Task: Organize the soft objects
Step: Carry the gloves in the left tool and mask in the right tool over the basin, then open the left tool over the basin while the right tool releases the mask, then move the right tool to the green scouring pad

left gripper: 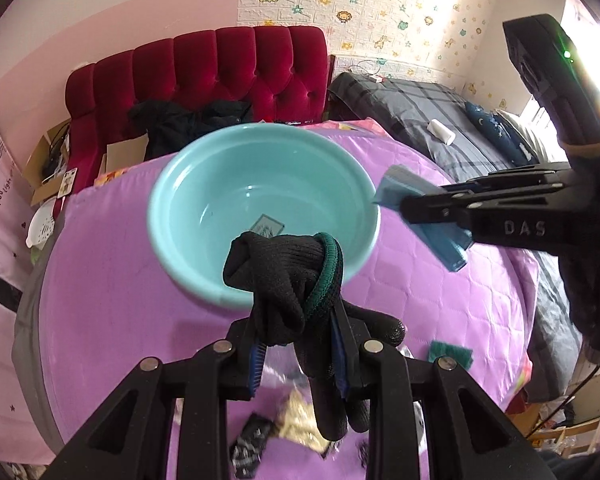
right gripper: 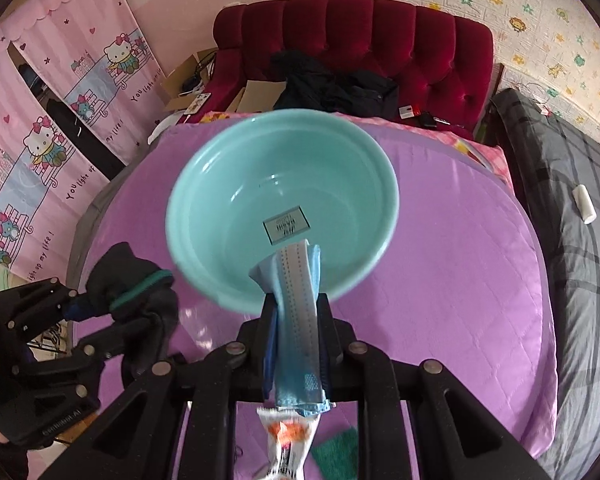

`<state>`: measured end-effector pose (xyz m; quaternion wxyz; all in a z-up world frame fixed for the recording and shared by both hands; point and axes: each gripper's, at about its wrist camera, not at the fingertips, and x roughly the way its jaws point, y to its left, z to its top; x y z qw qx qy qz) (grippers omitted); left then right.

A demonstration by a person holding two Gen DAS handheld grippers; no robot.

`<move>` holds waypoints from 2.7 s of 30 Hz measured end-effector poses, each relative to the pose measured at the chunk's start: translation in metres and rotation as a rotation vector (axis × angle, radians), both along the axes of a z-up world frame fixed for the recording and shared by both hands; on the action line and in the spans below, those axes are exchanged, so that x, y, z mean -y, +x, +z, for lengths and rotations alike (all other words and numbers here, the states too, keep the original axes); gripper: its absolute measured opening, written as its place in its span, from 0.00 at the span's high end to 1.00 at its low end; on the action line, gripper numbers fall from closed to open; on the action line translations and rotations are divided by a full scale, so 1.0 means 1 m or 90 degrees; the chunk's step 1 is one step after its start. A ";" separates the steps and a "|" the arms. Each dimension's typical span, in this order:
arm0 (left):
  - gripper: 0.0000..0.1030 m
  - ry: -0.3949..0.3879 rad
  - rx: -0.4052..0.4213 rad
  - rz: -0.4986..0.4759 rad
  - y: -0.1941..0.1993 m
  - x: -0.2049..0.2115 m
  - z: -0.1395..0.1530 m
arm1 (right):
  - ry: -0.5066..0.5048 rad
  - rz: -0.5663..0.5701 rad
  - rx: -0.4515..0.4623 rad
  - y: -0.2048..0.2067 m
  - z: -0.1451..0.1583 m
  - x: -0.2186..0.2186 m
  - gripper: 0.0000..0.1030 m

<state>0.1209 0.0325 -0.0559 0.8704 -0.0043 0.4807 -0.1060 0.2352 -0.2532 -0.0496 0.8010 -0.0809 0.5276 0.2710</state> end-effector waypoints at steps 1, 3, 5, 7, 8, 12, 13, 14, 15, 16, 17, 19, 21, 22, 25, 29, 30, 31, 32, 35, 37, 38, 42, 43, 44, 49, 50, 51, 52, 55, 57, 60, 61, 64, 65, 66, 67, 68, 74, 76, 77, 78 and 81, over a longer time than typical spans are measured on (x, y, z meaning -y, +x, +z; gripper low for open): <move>0.71 0.000 0.000 -0.001 0.008 0.000 0.000 | 0.001 0.000 0.000 0.005 -0.001 -0.003 0.83; 0.71 0.001 0.002 0.000 0.018 0.000 0.000 | 0.008 0.001 -0.005 0.014 -0.003 -0.009 0.83; 0.71 0.003 0.003 0.001 0.032 -0.001 -0.001 | 0.015 0.000 -0.010 0.027 -0.005 -0.015 0.82; 0.71 -0.001 0.002 0.002 0.045 -0.002 -0.004 | 0.020 -0.004 -0.017 0.040 -0.009 -0.021 0.82; 0.71 -0.002 0.003 0.003 0.052 -0.002 -0.005 | 0.020 -0.005 -0.020 0.043 -0.011 -0.022 0.82; 0.71 -0.002 -0.003 0.009 0.079 -0.006 -0.012 | 0.018 -0.015 -0.028 0.067 -0.023 -0.033 0.82; 0.71 0.002 -0.003 0.010 0.084 -0.006 -0.014 | 0.019 -0.018 -0.031 0.071 -0.026 -0.035 0.82; 0.71 0.007 -0.001 0.011 0.091 -0.007 -0.016 | 0.019 -0.019 -0.033 0.074 -0.028 -0.036 0.82; 0.71 0.009 -0.002 0.011 0.096 -0.007 -0.018 | 0.020 -0.022 -0.036 0.079 -0.031 -0.038 0.82; 0.71 0.009 -0.004 0.011 0.101 -0.008 -0.020 | 0.022 -0.025 -0.040 0.084 -0.035 -0.040 0.82; 0.71 0.007 -0.006 0.010 0.106 -0.009 -0.023 | 0.023 -0.027 -0.042 0.089 -0.037 -0.041 0.82; 0.71 0.011 -0.009 0.012 0.117 -0.011 -0.030 | 0.023 -0.035 -0.048 0.097 -0.044 -0.043 0.81; 0.71 0.012 -0.012 0.017 0.126 -0.013 -0.036 | 0.026 -0.044 -0.056 0.104 -0.051 -0.044 0.81; 0.71 0.010 -0.016 0.021 0.131 -0.015 -0.041 | 0.028 -0.049 -0.061 0.108 -0.054 -0.045 0.81; 0.71 0.011 -0.027 0.026 0.142 -0.017 -0.054 | 0.029 -0.058 -0.073 0.117 -0.067 -0.047 0.81; 0.70 0.025 -0.045 0.018 0.154 -0.014 -0.076 | 0.022 -0.065 -0.079 0.127 -0.082 -0.052 0.81; 0.70 0.029 -0.050 0.016 0.156 -0.013 -0.080 | 0.021 -0.067 -0.083 0.129 -0.086 -0.053 0.81; 0.70 0.036 -0.055 0.015 0.158 -0.012 -0.086 | 0.021 -0.069 -0.086 0.131 -0.090 -0.055 0.80; 0.70 0.043 -0.060 0.018 0.159 -0.012 -0.090 | 0.022 -0.070 -0.090 0.132 -0.092 -0.056 0.80; 0.69 0.055 -0.075 0.026 0.163 -0.013 -0.100 | 0.021 -0.075 -0.104 0.136 -0.100 -0.056 0.80; 0.67 0.055 -0.078 0.027 0.162 -0.014 -0.102 | 0.025 -0.075 -0.114 0.136 -0.105 -0.057 0.80; 0.64 0.056 -0.077 0.027 0.162 -0.014 -0.102 | 0.024 -0.076 -0.113 0.136 -0.106 -0.057 0.80; 0.46 0.071 -0.068 0.032 0.161 -0.014 -0.099 | 0.025 -0.075 -0.107 0.137 -0.105 -0.059 0.61; 0.30 0.073 -0.065 0.037 0.160 -0.015 -0.098 | 0.022 -0.079 -0.102 0.137 -0.104 -0.059 0.57; 0.19 0.076 -0.063 0.042 0.160 -0.017 -0.097 | 0.022 -0.083 -0.099 0.138 -0.102 -0.058 0.51; 0.00 0.077 -0.052 0.068 0.156 -0.021 -0.088 | 0.014 -0.096 -0.083 0.136 -0.093 -0.056 0.20; 0.00 0.075 -0.048 0.071 0.155 -0.022 -0.086 | 0.012 -0.098 -0.078 0.134 -0.090 -0.056 0.12; 0.00 0.072 -0.042 0.073 0.153 -0.022 -0.084 | 0.012 -0.099 -0.071 0.132 -0.087 -0.055 0.08; 0.00 0.071 -0.040 0.072 0.150 -0.023 -0.081 | 0.012 -0.100 -0.065 0.130 -0.084 -0.054 0.05; 0.00 0.068 -0.049 0.072 0.143 -0.022 -0.076 | -0.005 -0.101 -0.036 0.119 -0.073 -0.053 0.00; 0.00 0.070 -0.044 0.074 0.137 -0.021 -0.071 | -0.009 -0.098 -0.025 0.111 -0.065 -0.051 0.00; 0.00 0.069 -0.034 0.074 0.125 -0.019 -0.060 | -0.005 -0.092 -0.015 0.097 -0.052 -0.048 0.00; 0.00 0.075 -0.026 0.071 0.118 -0.017 -0.054 | -0.009 -0.090 -0.009 0.093 -0.048 -0.047 0.00; 0.00 0.082 -0.016 0.064 0.104 -0.014 -0.044 | -0.016 -0.084 0.000 0.077 -0.037 -0.042 0.00; 0.00 0.082 -0.013 0.061 0.098 -0.013 -0.040 | -0.020 -0.079 0.006 0.071 -0.032 -0.040 0.00; 0.00 0.085 -0.012 0.060 0.091 -0.012 -0.036 | -0.023 -0.076 0.010 0.064 -0.029 -0.037 0.00; 0.00 0.088 -0.011 0.060 0.088 -0.013 -0.035 | -0.025 -0.072 0.012 0.059 -0.027 -0.035 0.00; 0.00 0.093 -0.007 0.061 0.081 -0.012 -0.031 | -0.032 -0.069 0.013 0.053 -0.026 -0.032 0.00; 0.00 0.095 -0.008 0.068 0.050 -0.010 -0.021 | -0.035 -0.068 0.018 0.024 -0.017 -0.014 0.00; 0.00 0.096 -0.004 0.066 0.037 -0.010 -0.018 | -0.039 -0.066 0.018 0.013 -0.014 -0.007 0.00; 0.00 0.097 -0.003 0.066 0.032 -0.009 -0.017 | -0.040 -0.067 0.017 0.009 -0.014 -0.004 0.00; 0.00 0.098 -0.002 0.065 0.027 -0.009 -0.017 | -0.040 -0.066 0.016 0.003 -0.013 0.000 0.00; 0.00 0.102 0.000 0.066 0.008 -0.009 -0.017 | -0.044 -0.067 0.013 -0.011 -0.015 0.010 0.00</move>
